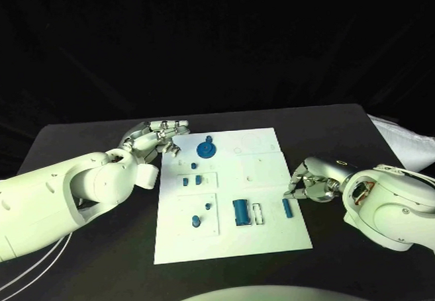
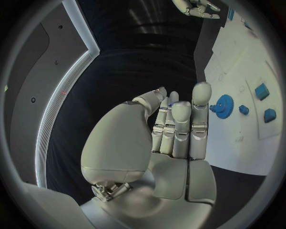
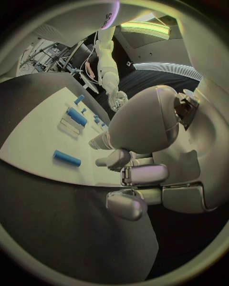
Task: Assemble the parts on the task board
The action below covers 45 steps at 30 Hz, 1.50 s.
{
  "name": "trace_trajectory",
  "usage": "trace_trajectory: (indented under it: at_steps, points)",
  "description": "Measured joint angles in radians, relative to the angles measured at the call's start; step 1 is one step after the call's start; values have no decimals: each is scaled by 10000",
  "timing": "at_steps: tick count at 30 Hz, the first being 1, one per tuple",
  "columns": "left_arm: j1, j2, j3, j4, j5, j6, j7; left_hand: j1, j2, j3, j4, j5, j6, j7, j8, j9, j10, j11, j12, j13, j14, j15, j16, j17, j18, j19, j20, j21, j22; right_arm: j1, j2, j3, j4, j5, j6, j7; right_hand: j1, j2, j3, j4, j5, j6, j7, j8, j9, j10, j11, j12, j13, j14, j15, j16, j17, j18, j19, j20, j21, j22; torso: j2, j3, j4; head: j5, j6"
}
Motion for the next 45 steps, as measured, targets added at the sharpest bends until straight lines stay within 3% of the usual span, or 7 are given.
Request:
trace_trajectory:
  at_steps: [9, 16, 22, 34, 42, 45]
  points:
    - [-2, 2, 0, 4, 0, 3, 5, 0, 0, 0, 0, 0, 0, 0, 0, 0, 0, 0, 0, -1, 0, 0, 0, 1, 0, 0, 0, 0, 0, -131, 118, -34, -214, -476, 454, -159, -148, -146, -195, 195, 0, 84, -10, -39, -13, -1, -1, -36, 32, -36, 35, 0, -1, 0, 0, 0, -1, -9, 1, -1, 18, -92, 12]
    - [-6, 0, 0, -1, 0, 4, 5, 0, 0, 0, 0, 0, 0, 0, 0, 0, 0, 0, 0, -2, 0, 0, 0, 1, 0, 0, 0, 0, 0, -227, 216, -44, -279, -682, 799, -263, -257, -255, -335, 335, 5, 152, -5, -118, -21, -1, -2, -38, 55, -36, 35, 0, -2, 0, 0, 0, -1, -17, 3, -7, 30, -82, 8]
    - [-8, -5, -1, -8, 0, 5, 5, 0, 0, 0, 0, 0, 0, 0, 0, 0, 0, 0, 0, -3, 0, 0, 0, 2, 0, 0, 0, 0, 0, -260, 287, -49, -293, -770, 1014, -317, -372, -370, -483, 483, 291, 222, -3, -157, -31, -1, -2, -38, 85, -36, 35, 0, -2, 0, 0, 0, -42, -24, 3, -7, 25, -58, -6]
    - [-14, -8, -1, -13, 0, 11, 2, 0, 0, 0, 0, 0, 0, 0, 0, 0, 0, 0, 0, -4, -1, 1, 0, 3, -1, 0, 0, 0, 1, -398, 601, -37, -408, -1071, 1300, -360, -190, -302, -479, 479, 388, 361, -70, -165, -1, 2, -4, 17, 160, -35, 35, -1, 6, 0, 0, 0, -41, 2, 6, -5, 31, -18, -23]
    - [-18, -16, -1, -14, 0, 13, -1, 0, 0, 0, 0, 0, 0, 0, 0, 0, 0, 0, 0, -5, 0, 0, 0, 3, 0, 0, 0, 0, 0, -470, 811, 3, -423, -1412, 1491, -363, 283, -251, -355, 186, 388, 437, -74, -191, 20, 38, -36, 83, 232, -35, 35, -1, 5, 0, 0, 0, -41, 45, 9, -4, 31, 5, -47]
    - [-19, -19, -1, -14, 0, 15, -2, 0, 0, 0, 0, 0, 0, 0, 0, 0, 0, 0, 0, -5, -1, 0, 0, 3, 0, 0, 0, 0, 0, -487, 891, 17, -436, -1622, 1607, -362, 521, -254, -272, 20, 204, 474, -107, -194, 23, 44, -29, 84, 249, -35, 37, -1, 4, 0, 0, 0, -41, 45, 8, -4, 29, 7, -56]
